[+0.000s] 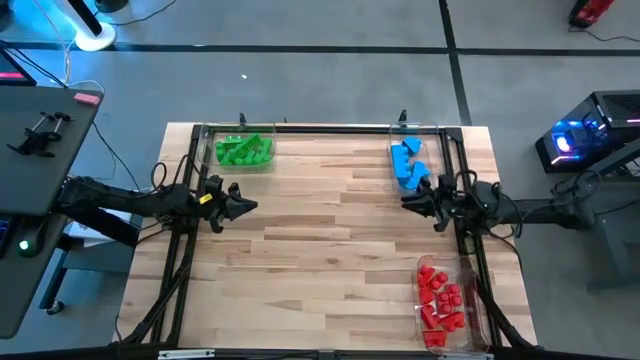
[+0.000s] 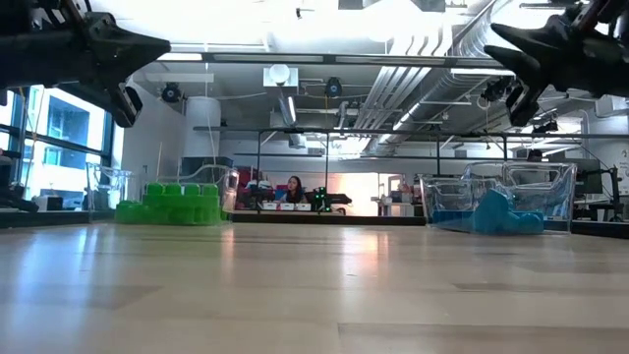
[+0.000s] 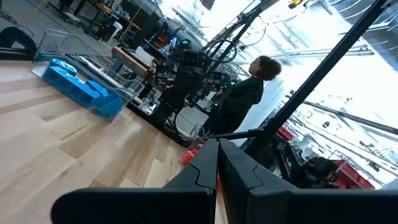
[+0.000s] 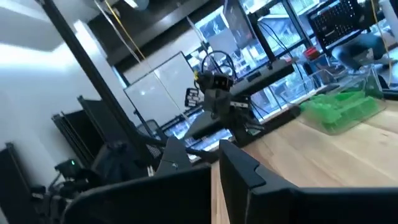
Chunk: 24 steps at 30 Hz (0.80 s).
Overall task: Sort blocks
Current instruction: Return to Home Position
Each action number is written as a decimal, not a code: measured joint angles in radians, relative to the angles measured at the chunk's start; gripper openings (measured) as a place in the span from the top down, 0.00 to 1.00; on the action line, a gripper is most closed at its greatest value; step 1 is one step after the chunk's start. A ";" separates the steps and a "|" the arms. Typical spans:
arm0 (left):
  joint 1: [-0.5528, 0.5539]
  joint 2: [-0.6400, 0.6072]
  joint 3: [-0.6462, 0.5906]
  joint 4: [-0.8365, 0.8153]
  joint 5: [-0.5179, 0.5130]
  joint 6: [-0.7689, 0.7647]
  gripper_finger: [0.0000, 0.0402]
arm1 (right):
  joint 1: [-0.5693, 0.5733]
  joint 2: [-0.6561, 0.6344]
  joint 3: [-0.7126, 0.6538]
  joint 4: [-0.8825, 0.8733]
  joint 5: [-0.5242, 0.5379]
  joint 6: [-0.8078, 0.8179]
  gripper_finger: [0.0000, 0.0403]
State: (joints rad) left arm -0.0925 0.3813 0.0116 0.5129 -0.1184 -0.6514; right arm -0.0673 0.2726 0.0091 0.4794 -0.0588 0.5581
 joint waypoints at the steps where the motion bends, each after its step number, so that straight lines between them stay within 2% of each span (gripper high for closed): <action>1: 0.000 0.000 0.000 0.000 0.000 0.000 1.00 | 0.009 0.000 0.002 -0.006 0.003 -0.010 1.00; 7: 0.000 0.000 0.000 0.000 0.000 0.000 1.00 | 0.054 0.000 0.007 -0.108 -0.003 -0.039 1.00; 17: 0.000 0.000 0.000 0.000 0.000 0.000 1.00 | 0.059 0.001 0.008 -0.463 -0.004 -0.035 1.00; 21: 0.000 0.000 0.000 0.000 0.000 0.000 1.00 | 0.059 0.009 0.008 -0.480 -0.001 -0.035 1.00; 24: 0.000 -0.008 0.000 -0.016 0.000 0.000 1.00 | 0.059 -0.050 0.008 -0.483 0.005 -0.035 1.00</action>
State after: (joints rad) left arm -0.0921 0.3734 0.0120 0.4971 -0.1184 -0.6514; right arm -0.0086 0.2222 0.0174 -0.0034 -0.0536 0.5232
